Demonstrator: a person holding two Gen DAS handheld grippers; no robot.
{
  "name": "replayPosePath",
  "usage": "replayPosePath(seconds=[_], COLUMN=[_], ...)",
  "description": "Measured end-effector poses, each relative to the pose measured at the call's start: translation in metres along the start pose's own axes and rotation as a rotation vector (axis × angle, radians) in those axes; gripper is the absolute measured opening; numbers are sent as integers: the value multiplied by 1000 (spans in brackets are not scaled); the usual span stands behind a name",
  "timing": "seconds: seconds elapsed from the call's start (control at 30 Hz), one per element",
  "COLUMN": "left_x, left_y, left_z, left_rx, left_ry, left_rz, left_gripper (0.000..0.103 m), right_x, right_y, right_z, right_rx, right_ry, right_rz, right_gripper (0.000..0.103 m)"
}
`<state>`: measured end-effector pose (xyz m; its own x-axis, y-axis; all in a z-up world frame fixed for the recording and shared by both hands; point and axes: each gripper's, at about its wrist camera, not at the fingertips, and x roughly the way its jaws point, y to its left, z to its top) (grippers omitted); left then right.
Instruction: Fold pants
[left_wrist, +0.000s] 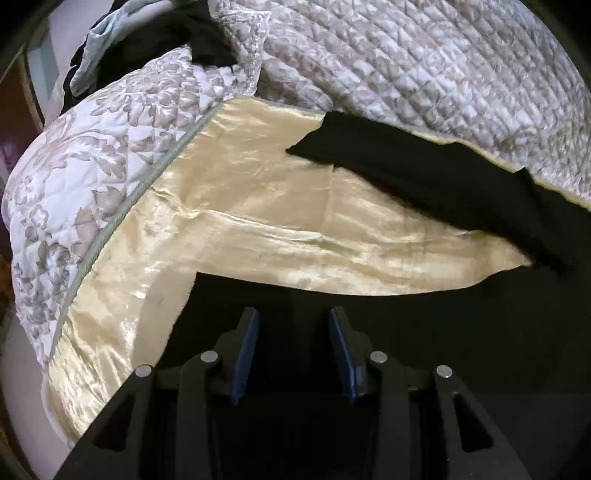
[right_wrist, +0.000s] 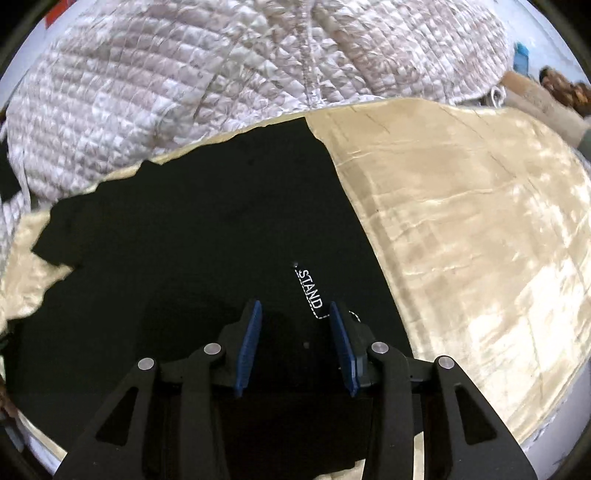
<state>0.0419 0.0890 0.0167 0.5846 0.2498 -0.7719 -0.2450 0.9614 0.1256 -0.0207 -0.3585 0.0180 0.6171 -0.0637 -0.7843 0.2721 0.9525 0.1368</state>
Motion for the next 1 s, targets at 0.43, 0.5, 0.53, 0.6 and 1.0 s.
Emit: replayPosePath(seconds=[0.43,0.5,0.53,0.6,1.0], left_x=[-17,-20,-20,-20,-1], left_y=[-68,-70,-69,-66,-69], left_z=[-26,-25,-23,-18,83], left_rx=[172,181,175,151,153], left_ry=[17,3,9,30,-56], left_rz=[-208,-194,-205,-236,-330], left_gripper=[52,54,54,53,68], right_x=[-7,6,9,6,23], right_y=[67,74,76,77,82], right_z=[-18,-21,-22,-19,59], right_rx=[-216,-240,-239,-234,-211], right_ry=[-38,20,27,20,15], right_rz=[145,111,99,114,223], right_gripper=[39,39,40,42,63])
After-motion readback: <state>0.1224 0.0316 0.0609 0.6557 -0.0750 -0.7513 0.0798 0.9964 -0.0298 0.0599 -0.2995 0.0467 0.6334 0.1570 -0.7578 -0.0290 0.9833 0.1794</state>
